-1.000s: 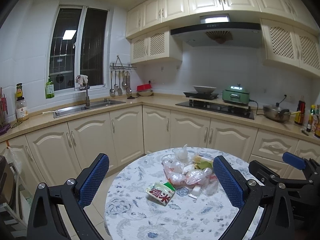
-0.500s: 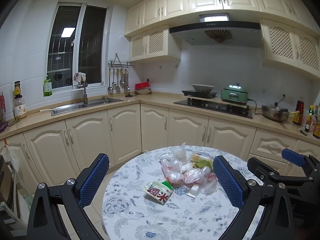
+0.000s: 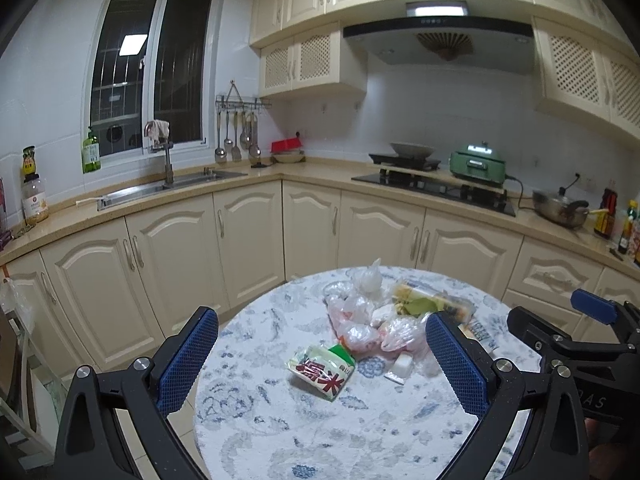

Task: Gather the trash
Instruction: 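Grasp the rice-labelled snack packet with left tool while right tool grasps the small white box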

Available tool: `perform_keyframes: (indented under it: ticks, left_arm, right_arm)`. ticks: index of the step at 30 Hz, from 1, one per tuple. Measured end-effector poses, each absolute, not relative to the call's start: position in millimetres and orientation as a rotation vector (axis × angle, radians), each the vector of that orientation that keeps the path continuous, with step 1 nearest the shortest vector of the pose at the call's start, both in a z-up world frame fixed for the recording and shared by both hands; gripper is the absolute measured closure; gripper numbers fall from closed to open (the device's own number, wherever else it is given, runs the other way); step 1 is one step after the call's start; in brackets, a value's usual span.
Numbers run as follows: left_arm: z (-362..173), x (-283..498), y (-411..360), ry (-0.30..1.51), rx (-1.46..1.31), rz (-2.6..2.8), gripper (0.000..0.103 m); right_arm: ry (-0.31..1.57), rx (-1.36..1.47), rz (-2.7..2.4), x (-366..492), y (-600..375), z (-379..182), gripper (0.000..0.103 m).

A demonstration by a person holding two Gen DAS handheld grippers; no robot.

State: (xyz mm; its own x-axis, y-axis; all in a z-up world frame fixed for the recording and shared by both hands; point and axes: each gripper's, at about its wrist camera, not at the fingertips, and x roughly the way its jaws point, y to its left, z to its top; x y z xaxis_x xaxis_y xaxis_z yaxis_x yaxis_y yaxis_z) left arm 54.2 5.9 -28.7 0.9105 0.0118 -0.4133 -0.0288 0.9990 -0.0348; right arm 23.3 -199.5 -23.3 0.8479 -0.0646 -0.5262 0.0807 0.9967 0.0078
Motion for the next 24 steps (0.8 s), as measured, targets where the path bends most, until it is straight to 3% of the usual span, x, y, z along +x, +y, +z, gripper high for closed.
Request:
perform_keyframes:
  ticks: [5,13,24]
  left_arm:
    - [-48,86,11,0.494,-0.034,0.032,0.001]
    - [-91,146,18,0.644,-0.009,0.045,0.001]
    - [-144,231,6,0.773,0.111,0.022,0.001]
  right_arm:
    - [0.615,0.032,-0.083,46,-205,-49,0.001]
    - [0.775,0.059,-0.049,91,-211,-109,0.017]
    - [0.886,0.110,-0.018,133,-213,-157,0.021]
